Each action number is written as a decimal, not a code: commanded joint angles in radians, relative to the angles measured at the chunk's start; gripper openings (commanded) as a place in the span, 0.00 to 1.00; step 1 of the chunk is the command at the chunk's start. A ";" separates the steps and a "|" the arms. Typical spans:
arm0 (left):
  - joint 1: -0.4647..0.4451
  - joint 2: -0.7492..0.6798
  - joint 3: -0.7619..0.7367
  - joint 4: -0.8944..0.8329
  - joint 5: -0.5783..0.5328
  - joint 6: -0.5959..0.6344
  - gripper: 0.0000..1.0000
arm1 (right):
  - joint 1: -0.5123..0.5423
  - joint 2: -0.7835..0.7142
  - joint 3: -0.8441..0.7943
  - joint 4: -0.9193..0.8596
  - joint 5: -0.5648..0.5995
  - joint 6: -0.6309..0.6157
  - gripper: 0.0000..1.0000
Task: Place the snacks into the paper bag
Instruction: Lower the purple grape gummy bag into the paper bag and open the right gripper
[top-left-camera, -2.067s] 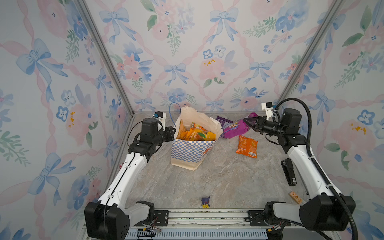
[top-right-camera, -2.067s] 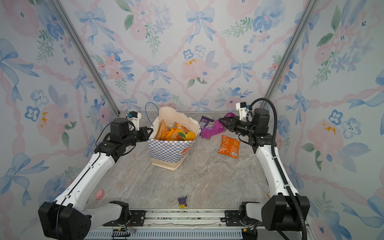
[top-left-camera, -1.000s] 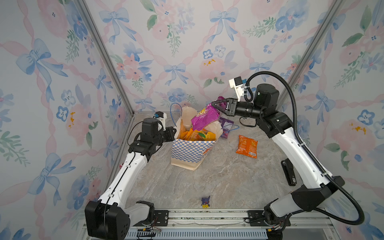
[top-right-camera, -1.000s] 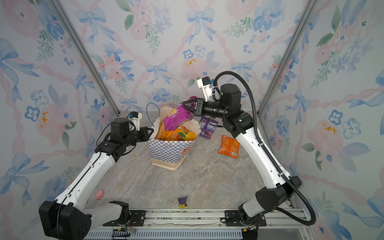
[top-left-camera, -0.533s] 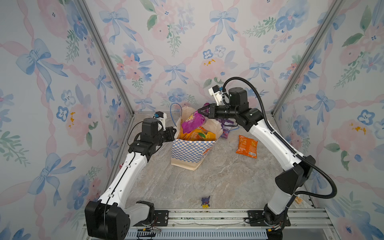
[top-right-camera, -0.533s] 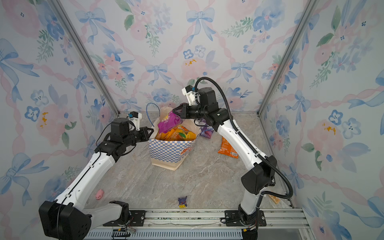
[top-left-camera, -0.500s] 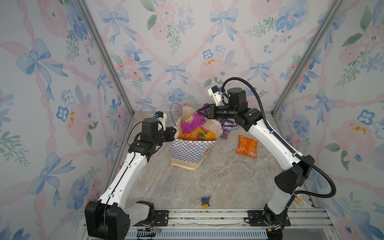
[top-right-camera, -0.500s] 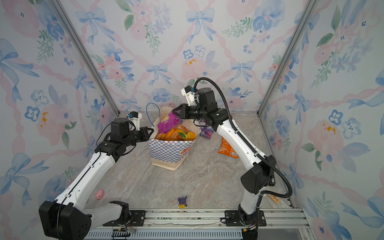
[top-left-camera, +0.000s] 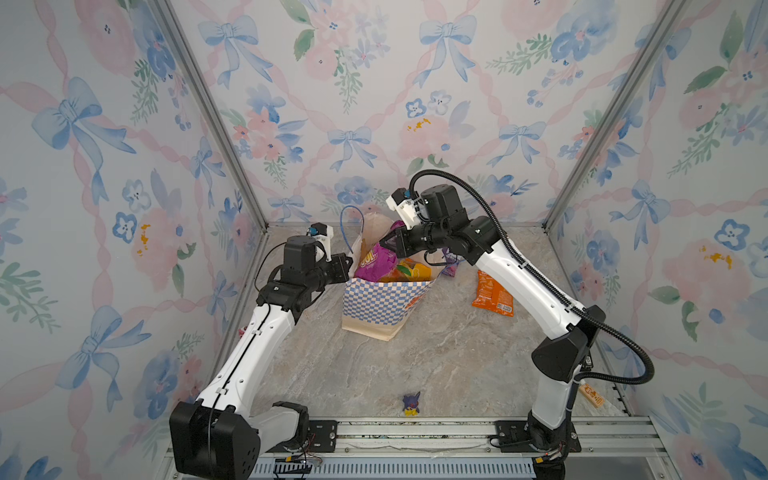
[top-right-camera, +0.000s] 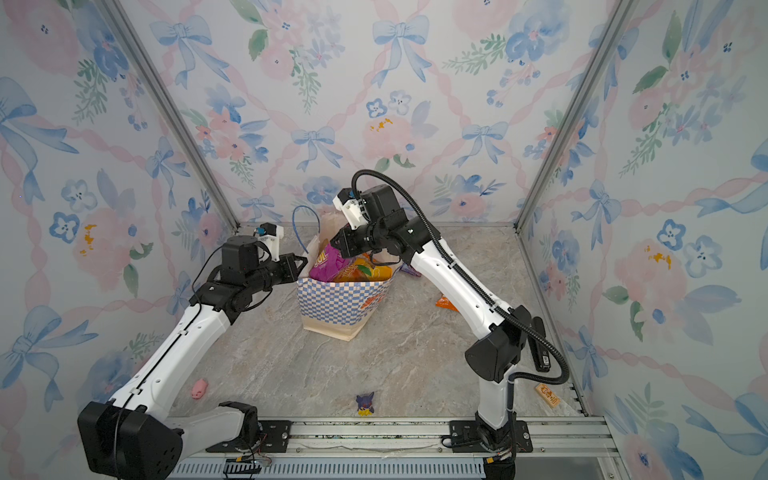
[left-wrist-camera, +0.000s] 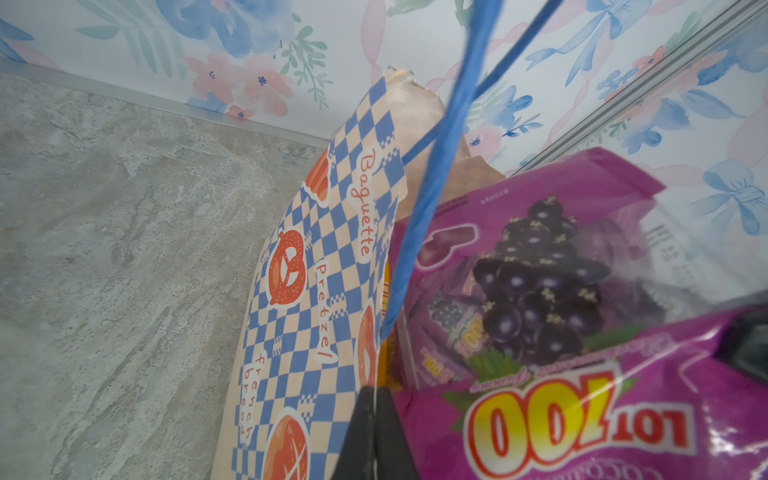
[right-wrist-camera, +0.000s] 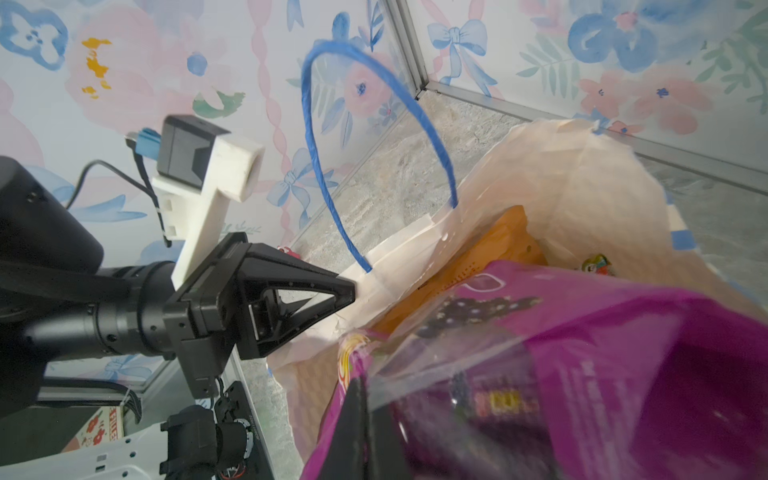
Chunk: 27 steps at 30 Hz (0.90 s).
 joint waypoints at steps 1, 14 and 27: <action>0.007 -0.017 -0.011 -0.001 0.008 0.017 0.00 | 0.020 0.015 0.058 -0.035 0.021 -0.091 0.00; 0.007 -0.010 -0.009 -0.002 0.012 0.013 0.00 | 0.074 -0.013 0.025 -0.115 -0.066 -0.089 0.00; 0.006 -0.005 -0.002 0.000 0.011 0.005 0.00 | 0.081 0.051 0.110 -0.274 0.089 -0.096 0.23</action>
